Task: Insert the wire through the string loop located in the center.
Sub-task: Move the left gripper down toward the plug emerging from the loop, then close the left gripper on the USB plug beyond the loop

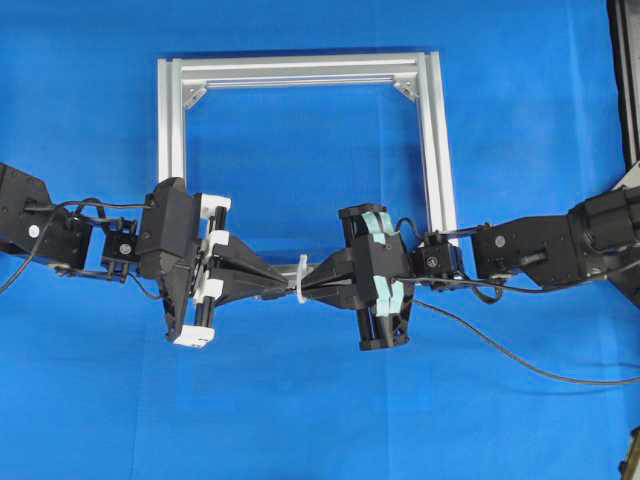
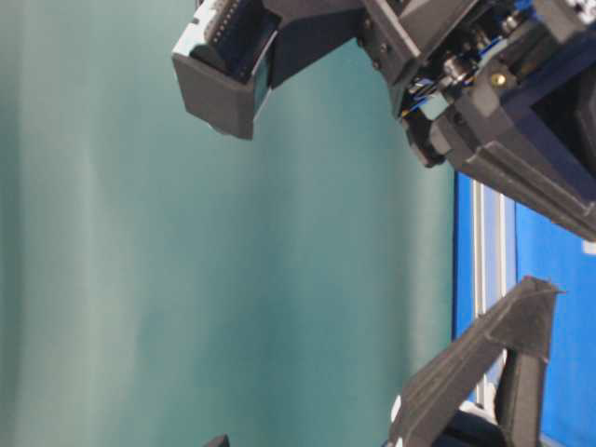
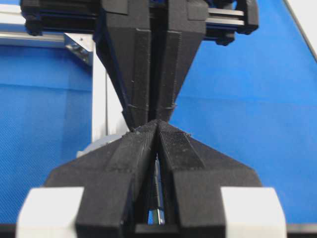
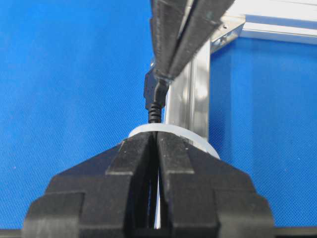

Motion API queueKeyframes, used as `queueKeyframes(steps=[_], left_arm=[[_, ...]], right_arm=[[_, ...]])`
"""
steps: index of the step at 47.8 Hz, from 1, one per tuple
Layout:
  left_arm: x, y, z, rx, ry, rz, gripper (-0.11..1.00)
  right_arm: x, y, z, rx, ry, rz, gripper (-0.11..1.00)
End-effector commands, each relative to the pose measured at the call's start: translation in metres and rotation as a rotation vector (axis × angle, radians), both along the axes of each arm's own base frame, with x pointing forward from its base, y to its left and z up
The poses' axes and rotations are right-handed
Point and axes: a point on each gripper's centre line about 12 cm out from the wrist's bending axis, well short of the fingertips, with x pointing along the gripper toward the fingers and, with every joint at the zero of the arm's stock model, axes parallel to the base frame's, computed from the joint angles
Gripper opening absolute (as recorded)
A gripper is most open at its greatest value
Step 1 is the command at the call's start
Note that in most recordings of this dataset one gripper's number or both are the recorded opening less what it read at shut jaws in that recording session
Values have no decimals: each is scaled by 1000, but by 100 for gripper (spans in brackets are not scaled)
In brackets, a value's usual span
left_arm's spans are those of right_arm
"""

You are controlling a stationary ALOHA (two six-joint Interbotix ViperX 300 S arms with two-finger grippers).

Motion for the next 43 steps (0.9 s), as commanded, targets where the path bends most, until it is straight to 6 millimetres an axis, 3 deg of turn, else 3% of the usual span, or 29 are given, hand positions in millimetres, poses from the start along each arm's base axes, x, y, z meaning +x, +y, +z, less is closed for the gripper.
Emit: queueKeyframes(steps=[1,25,30,39,43], left_arm=[[1,-2,13,-9,-39,-4,0],[0,-7,12,-9,-37,-18,4],[-1,-8,12,-12,-35,-21,24],[-1,-10,10,-11,-15,-26,80],[0,-10,9,-11,-2,-27,92]], right_arm=[[4,1,11,4,-32,2,-2],[4,1,10,3,-29,2,-2],[4,1,10,4,-32,2,-2],[3,1,9,2,-28,3,-2],[4,2,10,3,-29,4,-2]])
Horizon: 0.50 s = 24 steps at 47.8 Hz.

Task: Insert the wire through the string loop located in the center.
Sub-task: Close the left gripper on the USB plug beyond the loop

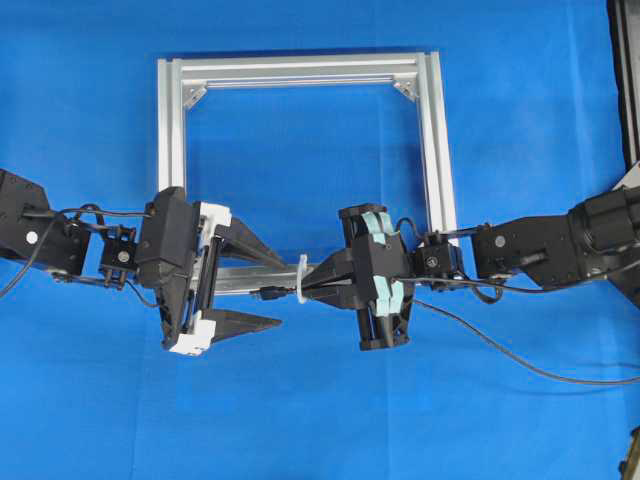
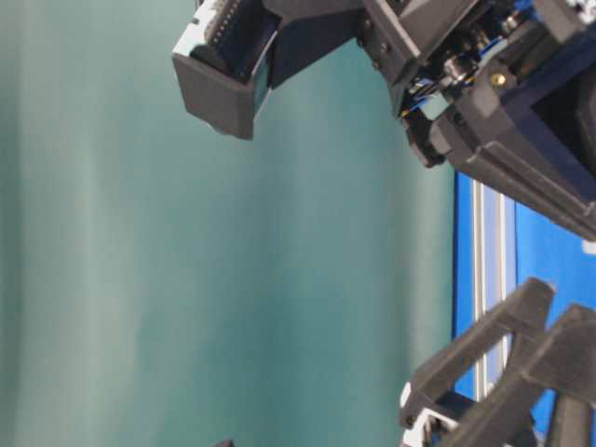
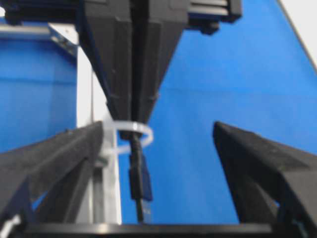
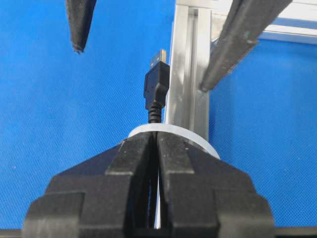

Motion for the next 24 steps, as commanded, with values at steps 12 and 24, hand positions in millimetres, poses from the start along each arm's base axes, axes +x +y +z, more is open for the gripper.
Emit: queueKeyframes(steps=[12,24], left_arm=[[6,-3,12,-6,-5,-7,92],[11,-5,-6,8,101,-9,92]], right_arm=[[3,2,10,2,-28,5,-2],[3,2,9,3,-27,4,-2]])
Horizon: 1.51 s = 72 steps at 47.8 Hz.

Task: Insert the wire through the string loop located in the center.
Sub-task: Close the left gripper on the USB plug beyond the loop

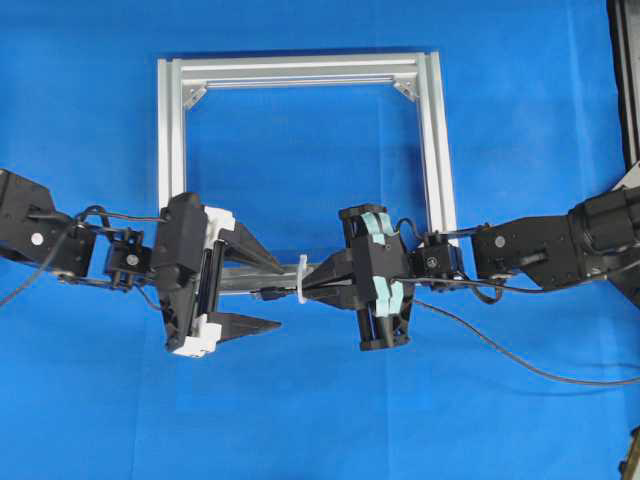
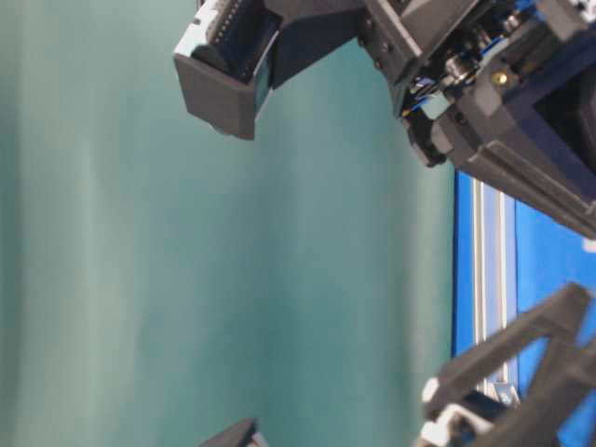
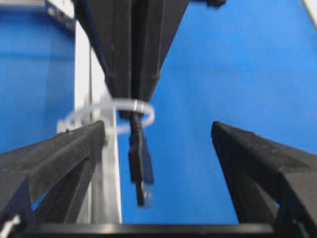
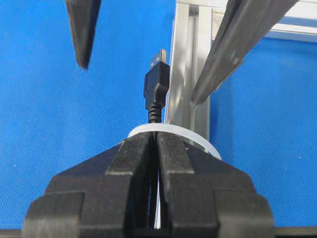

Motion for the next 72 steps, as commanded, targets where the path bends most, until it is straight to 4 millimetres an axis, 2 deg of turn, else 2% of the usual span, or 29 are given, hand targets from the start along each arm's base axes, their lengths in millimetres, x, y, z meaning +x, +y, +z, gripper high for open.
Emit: queueKeyframes(steps=[1,72], left_arm=[[8,-3,6,-4,1,-3,92],[10,-3,4,0,26,-5,91]], right_arm=[[4,2,10,3,-32,5,-2],[4,3,10,2,-31,6,-2]])
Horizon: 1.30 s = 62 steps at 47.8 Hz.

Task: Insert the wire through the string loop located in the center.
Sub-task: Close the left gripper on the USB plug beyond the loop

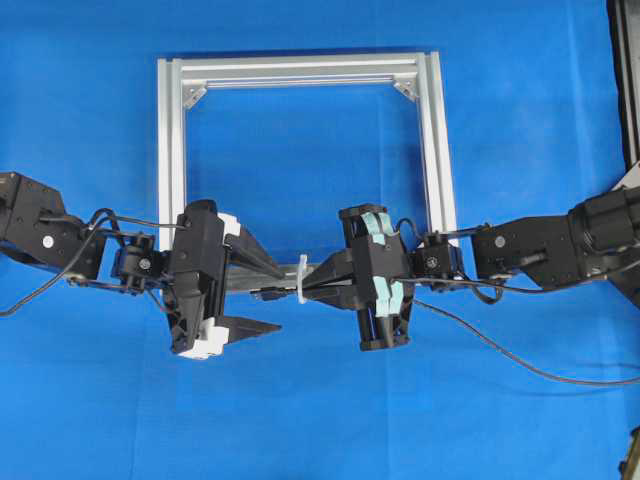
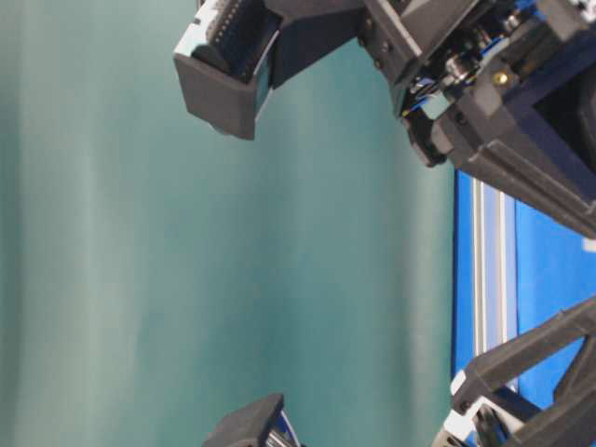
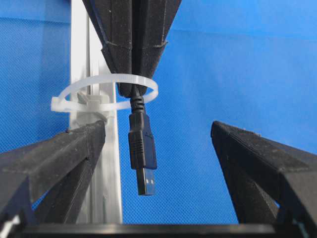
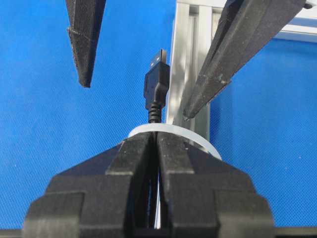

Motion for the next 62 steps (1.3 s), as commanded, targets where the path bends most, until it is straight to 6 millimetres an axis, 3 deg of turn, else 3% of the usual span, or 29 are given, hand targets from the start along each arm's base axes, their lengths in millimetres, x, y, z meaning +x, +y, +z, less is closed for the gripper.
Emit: queueKeyframes(steps=[1,34,38,49,62], left_arm=[[5,-2,10,-7,-35,-1,91],[4,-2,9,-7,-25,-3,87],[5,-2,10,-7,-25,-3,74],[5,-2,9,-7,-27,-3,10],[5,-2,9,-6,-27,-3,9]], right_arm=[[3,2,10,3,-32,6,-2],[3,2,9,2,-23,7,-2],[3,2,8,2,-21,5,-2],[3,2,9,2,-23,7,-2],[3,2,9,1,-18,7,-2]])
